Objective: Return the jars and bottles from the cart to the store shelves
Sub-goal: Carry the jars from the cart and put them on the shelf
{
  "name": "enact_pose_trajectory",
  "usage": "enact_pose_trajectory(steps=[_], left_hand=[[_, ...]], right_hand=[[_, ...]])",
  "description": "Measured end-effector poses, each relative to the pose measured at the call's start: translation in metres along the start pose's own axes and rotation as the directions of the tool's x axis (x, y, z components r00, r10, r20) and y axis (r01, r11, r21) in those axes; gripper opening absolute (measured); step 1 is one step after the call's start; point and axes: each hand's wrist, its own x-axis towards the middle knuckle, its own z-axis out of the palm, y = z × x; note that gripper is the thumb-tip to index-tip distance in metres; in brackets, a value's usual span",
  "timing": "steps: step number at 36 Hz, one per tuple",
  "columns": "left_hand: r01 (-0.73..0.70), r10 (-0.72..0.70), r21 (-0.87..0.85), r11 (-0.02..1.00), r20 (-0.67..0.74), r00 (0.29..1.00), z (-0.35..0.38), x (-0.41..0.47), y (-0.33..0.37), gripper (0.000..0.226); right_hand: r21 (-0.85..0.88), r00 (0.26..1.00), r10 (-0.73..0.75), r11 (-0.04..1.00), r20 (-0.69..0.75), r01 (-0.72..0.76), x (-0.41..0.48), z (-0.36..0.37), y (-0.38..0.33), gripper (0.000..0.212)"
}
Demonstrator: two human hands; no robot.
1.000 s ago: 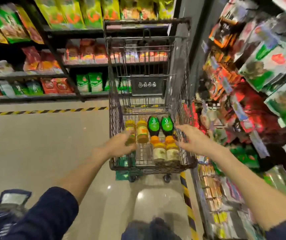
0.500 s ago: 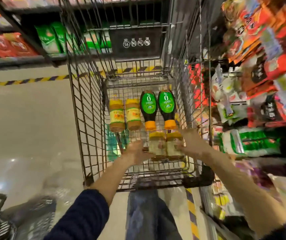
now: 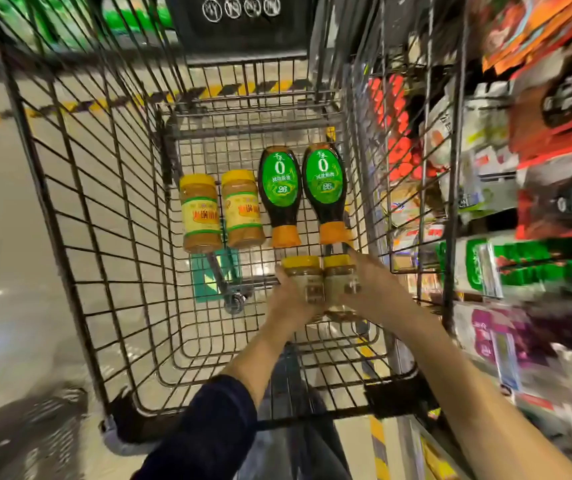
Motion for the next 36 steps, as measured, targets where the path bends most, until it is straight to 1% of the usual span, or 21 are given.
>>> enact_pose_trajectory(steps=[2,5,9,12,16,20,21,23,24,26,30,32,36], left_hand=[[0.02,-0.02,0.012,1.0,-0.002,1.0,0.004,0.003,-0.001,0.111],[0.027,-0.027,-0.023,0.999,0.0,1.0,0.002,0.005,-0.004,0.103],[0.022,-0.019,-0.056,0.998,0.055,0.998,-0.006,0.006,-0.012,0.09],[0.037,-0.033,-0.06,0.997,0.075,0.997,-0.015,0.004,-0.018,0.095],[0.073,-0.066,-0.096,0.993,0.067,0.996,-0.032,0.003,-0.029,0.092],[0.068,-0.052,-0.149,0.987,0.107,0.993,-0.057,-0.002,-0.033,0.1],[0.062,-0.039,-0.186,0.981,0.126,0.991,-0.062,-0.005,-0.032,0.094],[0.063,-0.016,-0.269,0.961,0.174,0.985,-0.073,-0.012,-0.028,0.067],[0.05,0.003,-0.288,0.956,0.178,0.984,-0.078,-0.016,-0.027,0.065],[-0.012,0.058,-0.308,0.951,0.139,0.989,-0.088,-0.02,-0.028,0.071],[-0.06,0.112,-0.347,0.936,0.131,0.985,-0.101,-0.029,-0.032,0.079],[-0.082,0.133,-0.356,0.931,0.119,0.984,-0.104,-0.032,-0.033,0.078],[-0.08,0.138,-0.397,0.914,0.121,0.983,-0.108,-0.034,-0.034,0.082]], right_hand=[[0.039,0.999,0.028,0.999,-0.023,-0.028,0.002,0.003,0.005,0.061],[0.024,0.999,0.054,0.998,-0.005,-0.054,0.0,0.003,0.004,0.071],[-0.001,0.998,0.058,0.998,0.011,-0.058,-0.002,0.004,0.004,0.071],[-0.042,0.994,0.097,0.995,0.045,-0.095,-0.002,0.004,0.005,0.07],[-0.11,0.986,0.155,0.983,0.065,-0.147,0.001,0.009,0.01,0.077],[-0.111,0.978,0.199,0.975,0.066,-0.191,0.006,0.014,0.016,0.078],[-0.116,0.973,0.218,0.971,0.072,-0.209,0.007,0.015,0.016,0.079],[-0.14,0.96,0.268,0.957,0.078,-0.256,0.01,0.018,0.016,0.077],[-0.15,0.953,0.293,0.948,0.074,-0.28,0.012,0.02,0.016,0.073],[-0.174,0.943,0.324,0.935,0.073,-0.308,0.015,0.023,0.016,0.067],[-0.184,0.936,0.35,0.923,0.04,-0.337,0.019,0.031,0.015,0.06],[-0.177,0.934,0.356,0.921,0.015,-0.348,0.022,0.032,0.014,0.06],[-0.124,0.927,0.373,0.922,0.041,-0.366,0.024,0.032,0.012,0.067]])
